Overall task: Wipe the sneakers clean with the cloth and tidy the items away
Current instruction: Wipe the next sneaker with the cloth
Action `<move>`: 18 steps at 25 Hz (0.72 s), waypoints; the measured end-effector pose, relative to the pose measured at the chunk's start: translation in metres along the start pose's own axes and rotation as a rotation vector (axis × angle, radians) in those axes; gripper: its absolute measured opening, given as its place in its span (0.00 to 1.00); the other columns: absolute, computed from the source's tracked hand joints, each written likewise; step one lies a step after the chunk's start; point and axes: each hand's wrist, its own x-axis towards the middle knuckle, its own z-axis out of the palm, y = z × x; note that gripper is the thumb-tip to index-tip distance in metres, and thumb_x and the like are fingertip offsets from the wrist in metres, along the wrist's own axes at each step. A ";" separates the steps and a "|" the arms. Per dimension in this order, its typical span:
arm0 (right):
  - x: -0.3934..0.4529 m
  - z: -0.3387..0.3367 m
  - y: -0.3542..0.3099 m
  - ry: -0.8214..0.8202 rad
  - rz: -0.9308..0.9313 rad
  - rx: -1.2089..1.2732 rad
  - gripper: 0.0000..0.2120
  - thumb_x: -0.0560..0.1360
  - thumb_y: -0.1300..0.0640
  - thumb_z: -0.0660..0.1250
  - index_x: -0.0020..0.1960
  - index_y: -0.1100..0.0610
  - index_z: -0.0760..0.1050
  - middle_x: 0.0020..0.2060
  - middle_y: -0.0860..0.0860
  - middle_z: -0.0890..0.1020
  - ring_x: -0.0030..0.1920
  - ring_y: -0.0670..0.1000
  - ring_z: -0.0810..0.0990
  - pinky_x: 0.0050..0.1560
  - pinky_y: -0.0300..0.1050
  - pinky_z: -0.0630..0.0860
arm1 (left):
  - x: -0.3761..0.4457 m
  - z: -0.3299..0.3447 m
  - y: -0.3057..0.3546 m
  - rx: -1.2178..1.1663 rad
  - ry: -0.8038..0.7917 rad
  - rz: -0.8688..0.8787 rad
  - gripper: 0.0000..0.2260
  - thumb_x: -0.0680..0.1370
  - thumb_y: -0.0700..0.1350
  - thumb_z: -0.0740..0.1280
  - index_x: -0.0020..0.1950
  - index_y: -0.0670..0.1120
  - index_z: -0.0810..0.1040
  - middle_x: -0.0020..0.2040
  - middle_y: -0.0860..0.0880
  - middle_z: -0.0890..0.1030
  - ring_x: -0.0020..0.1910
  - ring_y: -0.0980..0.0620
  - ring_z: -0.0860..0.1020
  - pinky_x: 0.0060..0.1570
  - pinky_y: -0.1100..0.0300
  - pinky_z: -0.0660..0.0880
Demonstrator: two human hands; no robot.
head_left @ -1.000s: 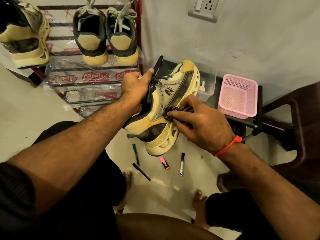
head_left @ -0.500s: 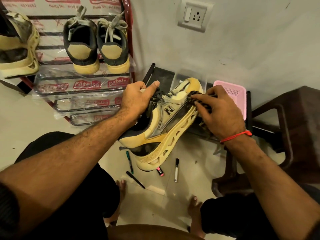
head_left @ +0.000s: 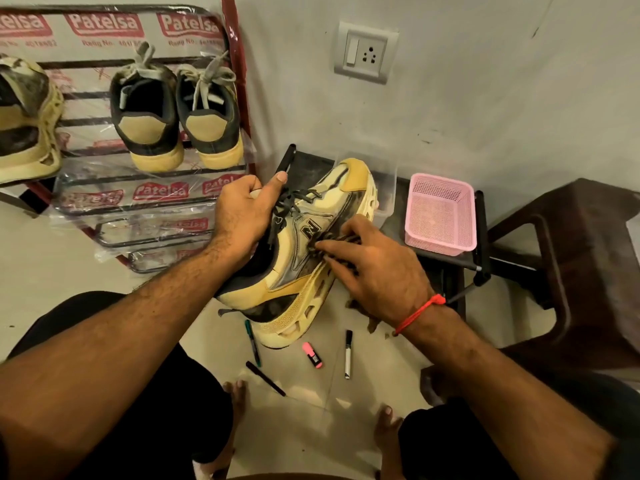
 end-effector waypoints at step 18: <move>0.022 -0.031 0.020 0.333 0.701 1.309 0.31 0.71 0.50 0.75 0.71 0.55 0.71 0.62 0.55 0.78 0.61 0.53 0.79 0.62 0.56 0.77 | -0.022 0.018 0.007 0.161 -0.097 0.105 0.21 0.77 0.60 0.70 0.34 0.48 0.70 0.30 0.50 0.73 0.31 0.52 0.72 0.30 0.59 0.69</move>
